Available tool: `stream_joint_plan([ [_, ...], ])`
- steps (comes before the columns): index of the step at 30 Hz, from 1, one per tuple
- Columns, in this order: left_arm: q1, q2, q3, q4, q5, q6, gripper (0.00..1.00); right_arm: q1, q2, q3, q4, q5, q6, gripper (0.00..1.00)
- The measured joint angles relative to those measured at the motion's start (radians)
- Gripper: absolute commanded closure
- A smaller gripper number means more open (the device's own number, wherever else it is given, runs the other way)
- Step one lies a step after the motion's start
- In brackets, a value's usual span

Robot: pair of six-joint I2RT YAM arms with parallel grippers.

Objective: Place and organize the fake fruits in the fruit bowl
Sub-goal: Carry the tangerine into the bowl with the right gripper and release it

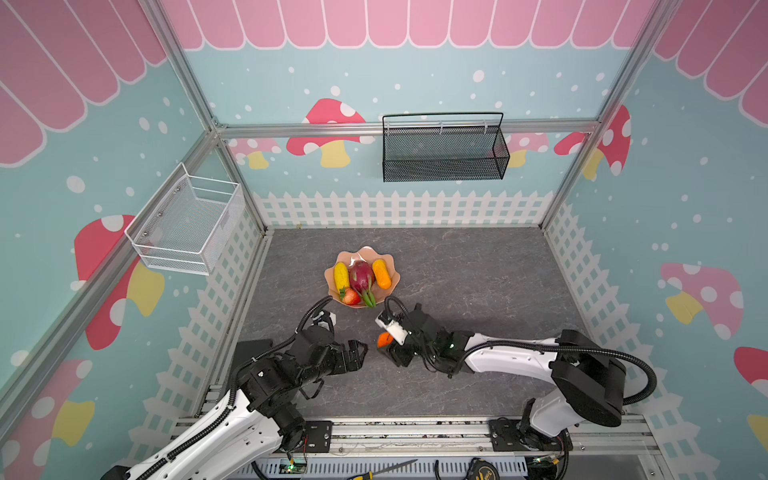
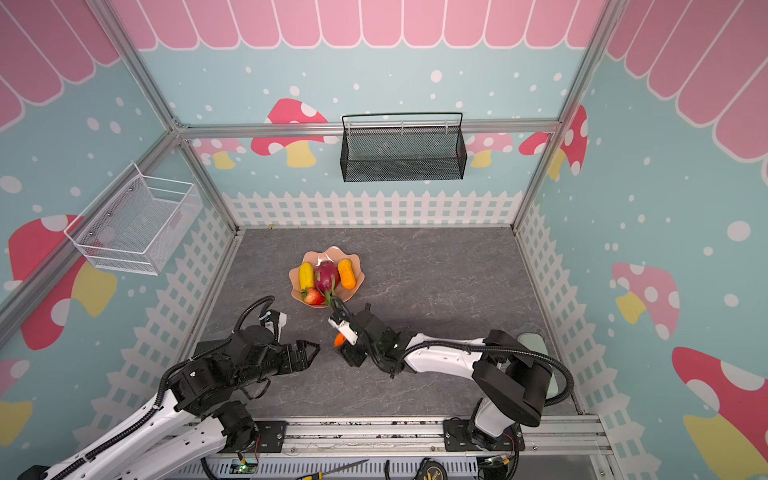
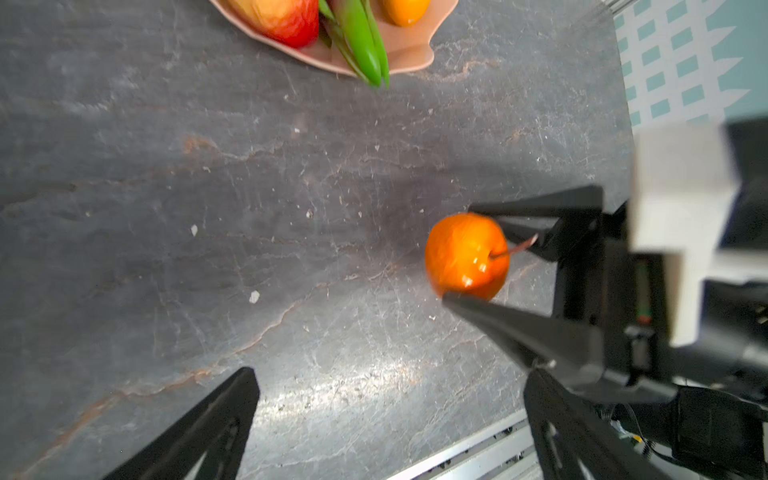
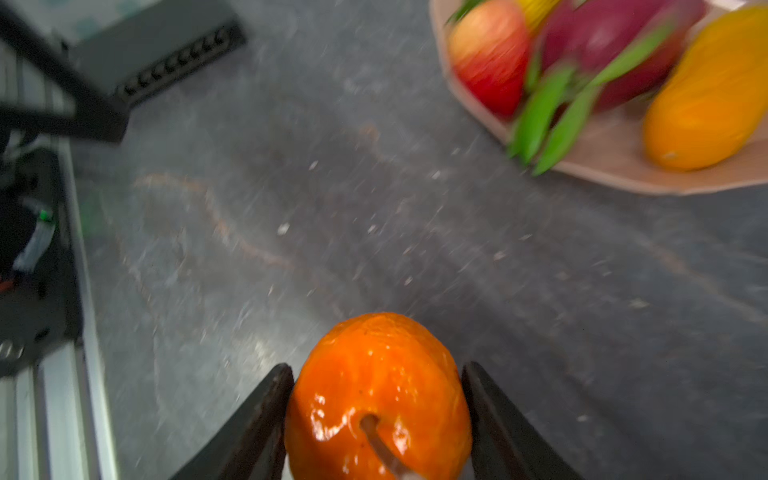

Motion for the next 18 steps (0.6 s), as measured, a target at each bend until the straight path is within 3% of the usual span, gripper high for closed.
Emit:
stream_joint_plan([
  [7,0.159,0.148,0.052,0.123,0.044,0.092,0.00,-0.180,0.132,0.295,-0.034,0.002,0.004,0.36],
  [13,0.256,0.214,0.108,0.169,0.129,0.156,0.00,-0.210,0.327,0.485,-0.088,-0.020,-0.004,0.36],
  [18,0.343,0.211,0.117,0.178,0.185,0.192,0.00,-0.209,0.428,0.546,-0.133,-0.033,-0.011,0.36],
])
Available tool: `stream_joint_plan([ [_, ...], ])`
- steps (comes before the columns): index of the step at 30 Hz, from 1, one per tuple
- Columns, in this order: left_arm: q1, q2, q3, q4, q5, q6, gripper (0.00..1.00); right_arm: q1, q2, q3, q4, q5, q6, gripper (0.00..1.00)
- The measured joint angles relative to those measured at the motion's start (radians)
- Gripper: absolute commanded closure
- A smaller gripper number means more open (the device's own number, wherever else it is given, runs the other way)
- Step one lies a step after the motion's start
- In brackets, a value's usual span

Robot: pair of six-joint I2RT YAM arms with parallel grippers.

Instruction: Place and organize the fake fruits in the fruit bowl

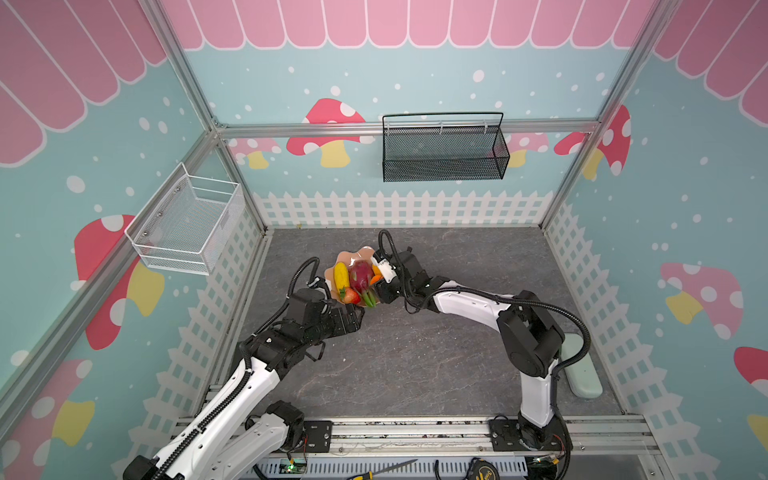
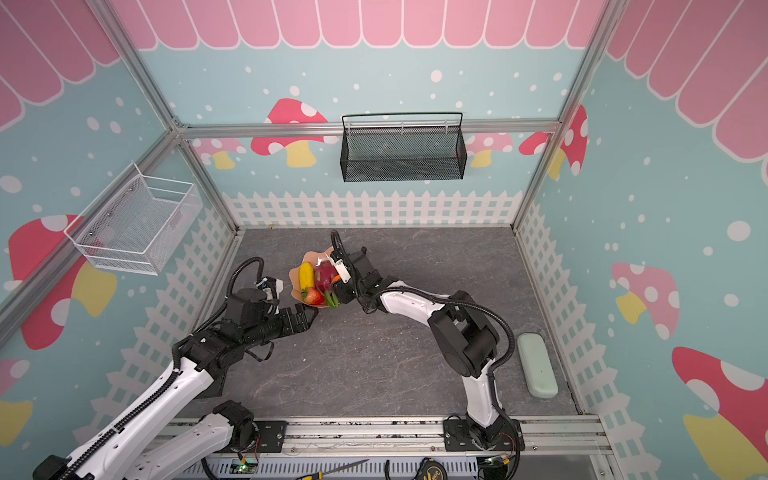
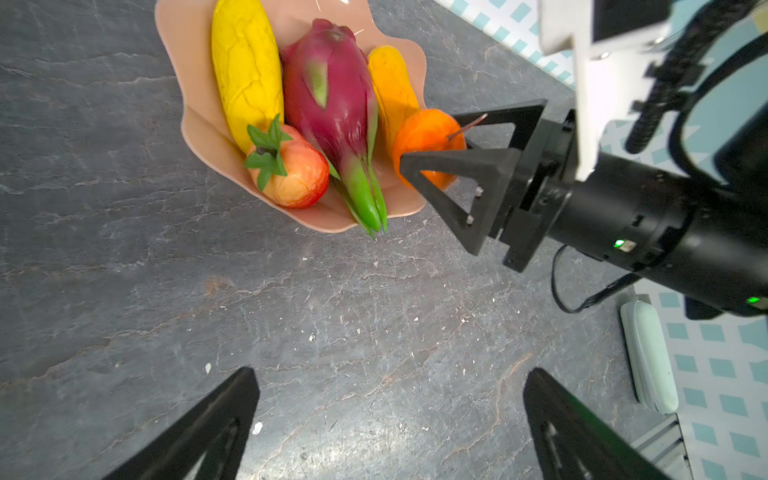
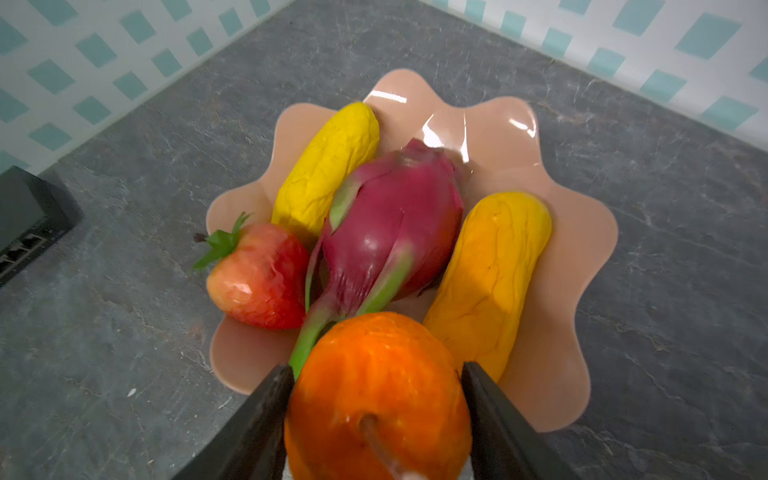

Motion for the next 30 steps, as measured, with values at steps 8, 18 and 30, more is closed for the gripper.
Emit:
stream_joint_plan([
  [8,0.071,-0.030,-0.018,0.001,0.056,0.023,0.00,0.000,0.042,0.032,-0.037,0.004,-0.005,0.34],
  [18,0.079,-0.037,-0.036,0.001,0.084,0.030,0.00,0.000,0.048,0.056,-0.045,0.013,-0.018,0.20],
  [30,0.080,-0.056,-0.046,0.002,0.070,0.036,0.00,0.000,-0.032,0.024,-0.053,0.051,-0.031,0.01],
])
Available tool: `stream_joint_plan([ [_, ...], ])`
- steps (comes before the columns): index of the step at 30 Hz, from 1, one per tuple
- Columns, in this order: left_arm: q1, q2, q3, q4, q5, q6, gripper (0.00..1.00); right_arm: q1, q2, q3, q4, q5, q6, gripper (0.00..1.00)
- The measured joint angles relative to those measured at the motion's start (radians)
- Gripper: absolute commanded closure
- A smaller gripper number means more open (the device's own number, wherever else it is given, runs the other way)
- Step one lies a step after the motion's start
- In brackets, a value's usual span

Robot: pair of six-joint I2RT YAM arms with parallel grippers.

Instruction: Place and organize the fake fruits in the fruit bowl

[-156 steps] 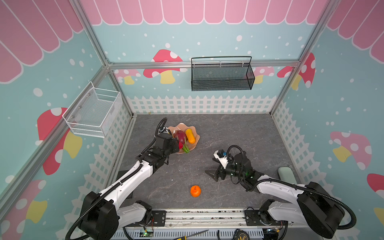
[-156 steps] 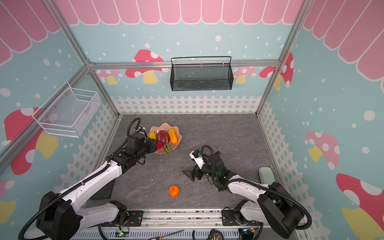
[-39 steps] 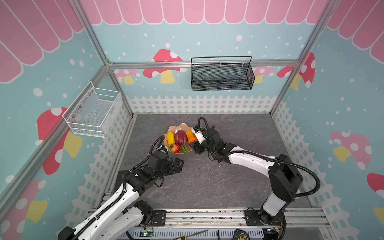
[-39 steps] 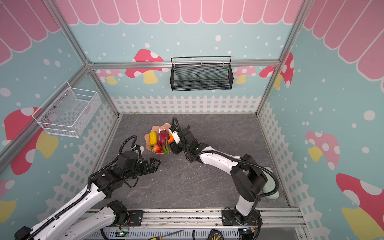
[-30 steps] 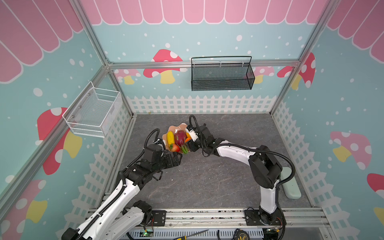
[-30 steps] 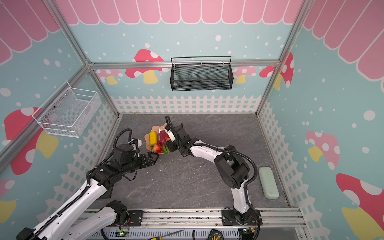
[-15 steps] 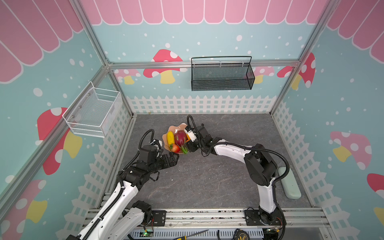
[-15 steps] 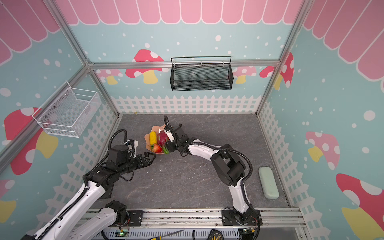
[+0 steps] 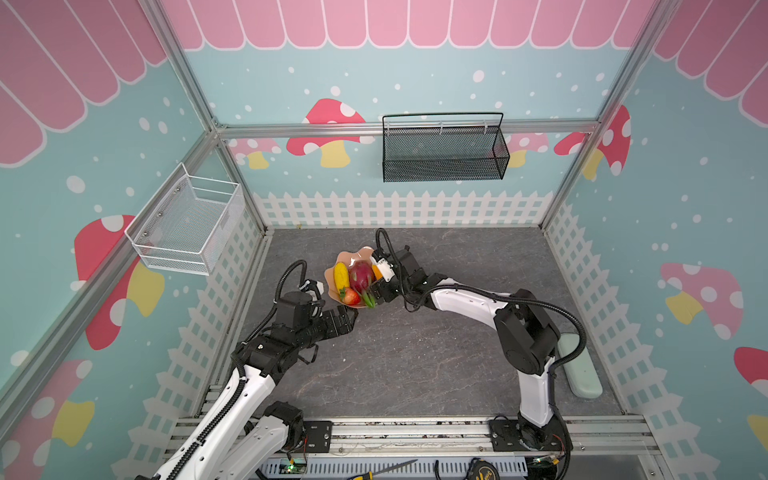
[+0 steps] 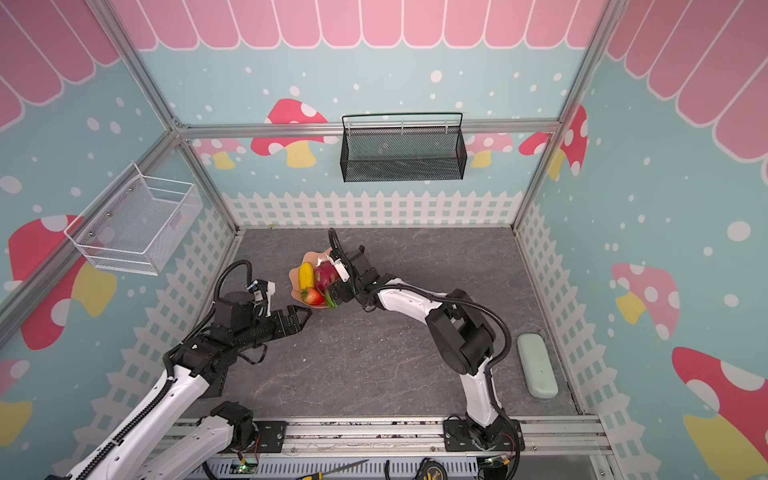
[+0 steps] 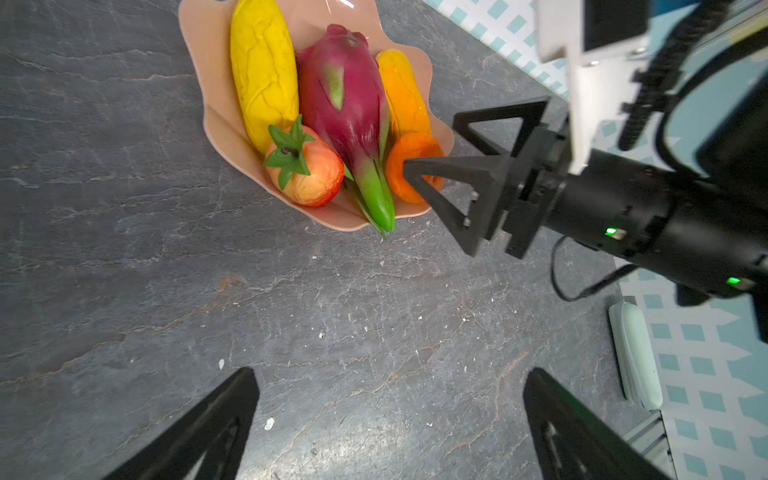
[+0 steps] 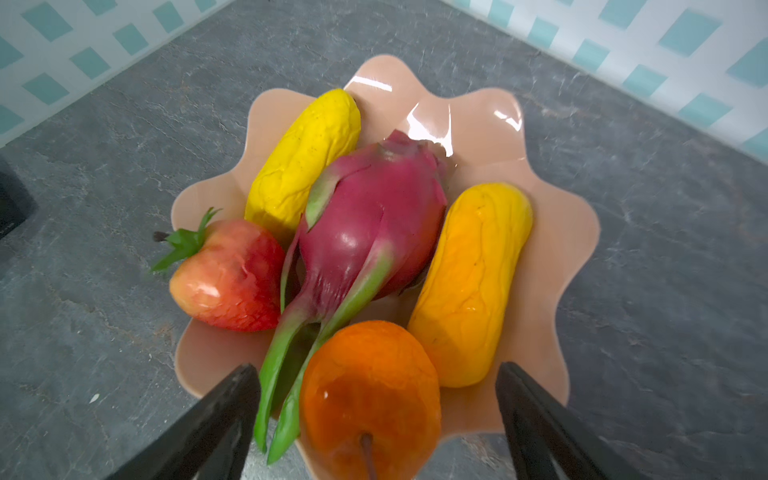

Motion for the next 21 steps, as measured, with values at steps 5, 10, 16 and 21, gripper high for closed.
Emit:
stream_joint_plan([
  [5,0.000,0.031,-0.001,0.000,-0.137,0.007,0.00,-0.007,-0.243,-0.149,0.032,0.037,0.008,0.02],
  [10,0.000,0.028,-0.006,0.012,-0.369,0.031,0.00,-0.085,-0.582,-0.468,0.105,0.114,0.066,0.02],
  [16,0.000,0.005,-0.133,0.207,-0.692,0.158,0.00,-0.380,-0.898,-0.774,0.105,0.223,0.130,0.02],
  [21,0.021,0.136,-0.277,0.505,-0.804,0.311,0.00,-0.560,-1.086,-0.964,0.199,0.299,0.107,0.02],
])
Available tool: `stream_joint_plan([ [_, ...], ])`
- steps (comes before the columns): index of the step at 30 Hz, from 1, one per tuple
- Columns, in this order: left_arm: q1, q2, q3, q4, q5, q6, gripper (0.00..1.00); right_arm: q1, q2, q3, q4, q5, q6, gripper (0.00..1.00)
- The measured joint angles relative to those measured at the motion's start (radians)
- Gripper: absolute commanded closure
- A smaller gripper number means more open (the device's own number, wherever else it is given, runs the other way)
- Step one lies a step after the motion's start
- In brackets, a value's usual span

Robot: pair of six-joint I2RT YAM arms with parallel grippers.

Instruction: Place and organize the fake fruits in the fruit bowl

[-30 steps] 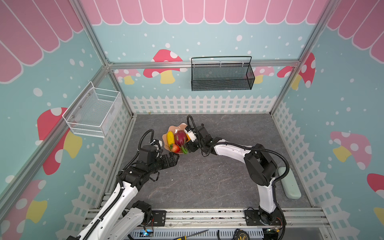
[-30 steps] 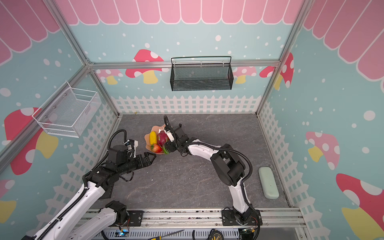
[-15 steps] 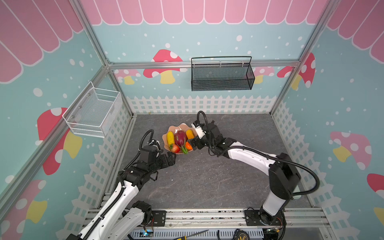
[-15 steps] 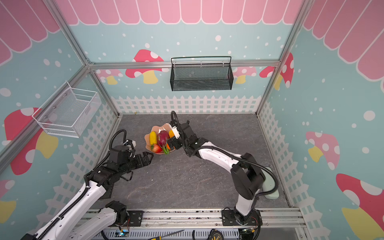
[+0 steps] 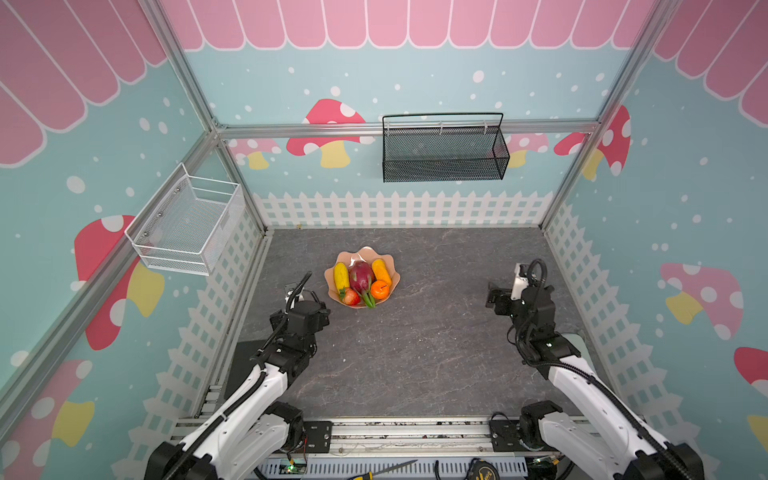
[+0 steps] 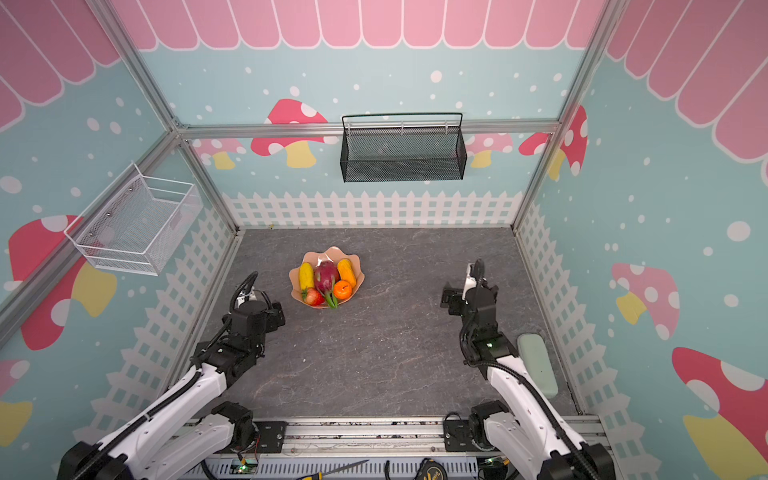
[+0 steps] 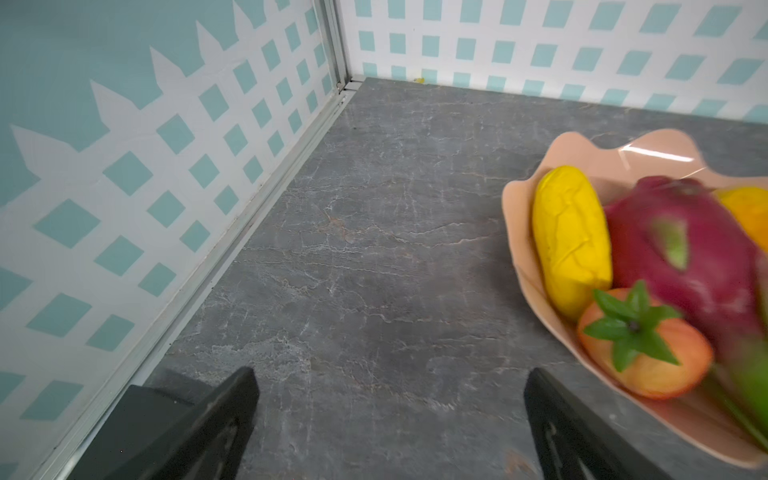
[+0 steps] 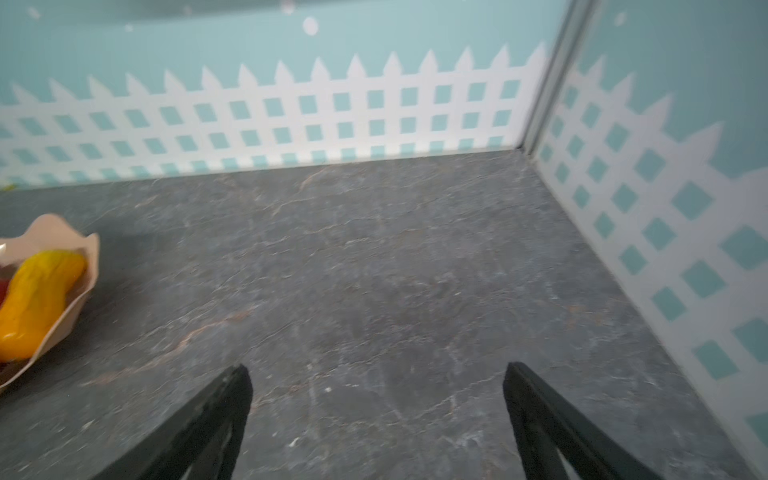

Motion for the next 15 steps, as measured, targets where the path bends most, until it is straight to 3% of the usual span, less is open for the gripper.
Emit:
stream_joint_plan([
  [5,0.127,0.216,-0.055,0.248,0.065,0.045,0.00,-0.031,-0.019,-0.238,0.286,0.043,-0.101,0.02],
  [8,0.175,0.305,-0.052,0.388,0.117,0.074,0.00,-0.062,0.108,-0.320,0.471,0.055,-0.141,0.02],
  [12,0.222,0.426,-0.087,0.736,0.207,0.109,0.00,-0.105,0.353,-0.341,0.713,0.045,-0.169,0.00],
  [15,0.261,0.576,-0.132,0.966,0.267,0.114,0.00,-0.109,0.454,-0.326,0.839,0.011,-0.229,0.01],
])
